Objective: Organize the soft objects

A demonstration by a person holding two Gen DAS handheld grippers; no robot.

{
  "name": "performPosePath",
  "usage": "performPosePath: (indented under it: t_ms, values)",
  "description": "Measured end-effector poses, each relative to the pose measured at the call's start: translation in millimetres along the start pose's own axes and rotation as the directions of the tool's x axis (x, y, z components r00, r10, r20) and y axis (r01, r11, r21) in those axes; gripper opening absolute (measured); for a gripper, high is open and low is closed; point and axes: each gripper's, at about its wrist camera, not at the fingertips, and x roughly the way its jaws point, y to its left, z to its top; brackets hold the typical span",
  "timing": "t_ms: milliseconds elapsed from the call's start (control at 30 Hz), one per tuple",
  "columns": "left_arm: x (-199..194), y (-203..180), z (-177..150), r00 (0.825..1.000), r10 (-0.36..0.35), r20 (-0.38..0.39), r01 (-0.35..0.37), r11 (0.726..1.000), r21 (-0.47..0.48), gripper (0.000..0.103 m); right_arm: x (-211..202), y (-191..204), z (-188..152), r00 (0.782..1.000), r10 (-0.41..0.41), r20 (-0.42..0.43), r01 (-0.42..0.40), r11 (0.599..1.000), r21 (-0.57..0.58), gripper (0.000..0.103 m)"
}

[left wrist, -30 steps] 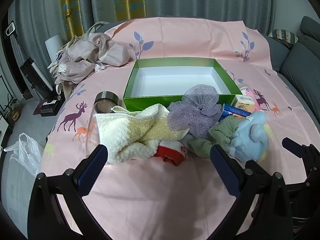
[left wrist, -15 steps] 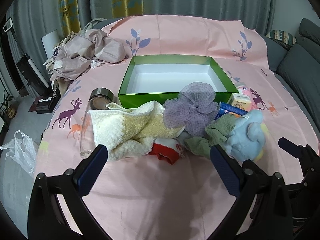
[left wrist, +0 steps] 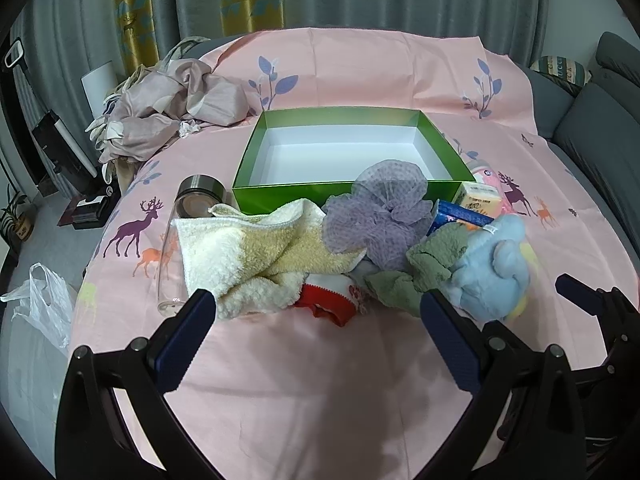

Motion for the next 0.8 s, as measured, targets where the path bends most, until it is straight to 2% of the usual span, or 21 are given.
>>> performPosePath:
  t_ms: [200, 233, 267, 367, 500, 533, 600, 667, 700, 733, 767, 800]
  values:
    - [3, -1, -1, 1.0, -0.023, -0.011, 0.023, 1.0, -0.002, 0.102, 1, 0, -1, 1.0, 0.003, 0.001, -0.003, 1.0, -0.001, 0.103]
    - [3, 0, -1, 0.999, -0.047, -0.015, 0.047, 0.999, -0.008, 0.102, 1, 0, 0, 1.0, 0.004, 0.001, -0.004, 1.0, -0.001, 0.103]
    - [4, 2, -2, 0.995, -0.101, -0.024, 0.1, 0.995, -0.024, 0.102, 1, -1, -1, 1.0, 0.009, 0.002, -0.009, 1.0, -0.001, 0.103]
    - [4, 6, -4, 0.972, -0.232, -0.024, 0.231, 0.971, -0.06, 0.102, -2, -4, -6, 0.999, 0.038, 0.011, -0.038, 0.999, -0.011, 0.103]
    - [3, 0, -5, 0.963, -0.269, 0.0, 0.269, 0.962, -0.039, 0.102, -2, -21, -15, 0.998, 0.053, 0.017, -0.053, 0.999, 0.0, 0.103]
    - [3, -2, -6, 0.956, -0.292, -0.002, 0.291, 0.956, -0.041, 0.102, -1, -24, -17, 0.998, 0.054, 0.014, -0.054, 0.998, 0.006, 0.103]
    - [5, -7, -6, 0.939, -0.344, -0.016, 0.343, 0.938, -0.051, 0.102, 0, -31, -19, 0.998, 0.061, 0.006, -0.061, 0.998, 0.017, 0.103]
    - [8, -12, -7, 0.913, -0.405, -0.036, 0.403, 0.913, -0.064, 0.102, 0, -36, -20, 0.997, 0.073, 0.004, -0.073, 0.997, 0.015, 0.103]
    - [10, -15, -8, 0.889, -0.455, -0.048, 0.45, 0.889, -0.081, 0.102, 1, -39, -22, 0.997, 0.08, 0.003, -0.08, 0.997, 0.009, 0.103]
    - [10, -17, -9, 0.876, -0.48, -0.054, 0.474, 0.876, -0.089, 0.102, 1, -40, -23, 0.996, 0.086, 0.002, -0.086, 0.996, 0.002, 0.103]
    - [12, -22, -10, 0.849, -0.524, -0.069, 0.516, 0.85, -0.103, 0.102, 1, -43, -24, 0.996, 0.093, 0.0, -0.093, 0.996, -0.002, 0.103]
    - [13, -25, -11, 0.832, -0.55, -0.08, 0.541, 0.834, -0.109, 0.102, 2, -47, -25, 0.995, 0.101, -0.003, -0.101, 0.995, -0.006, 0.103]
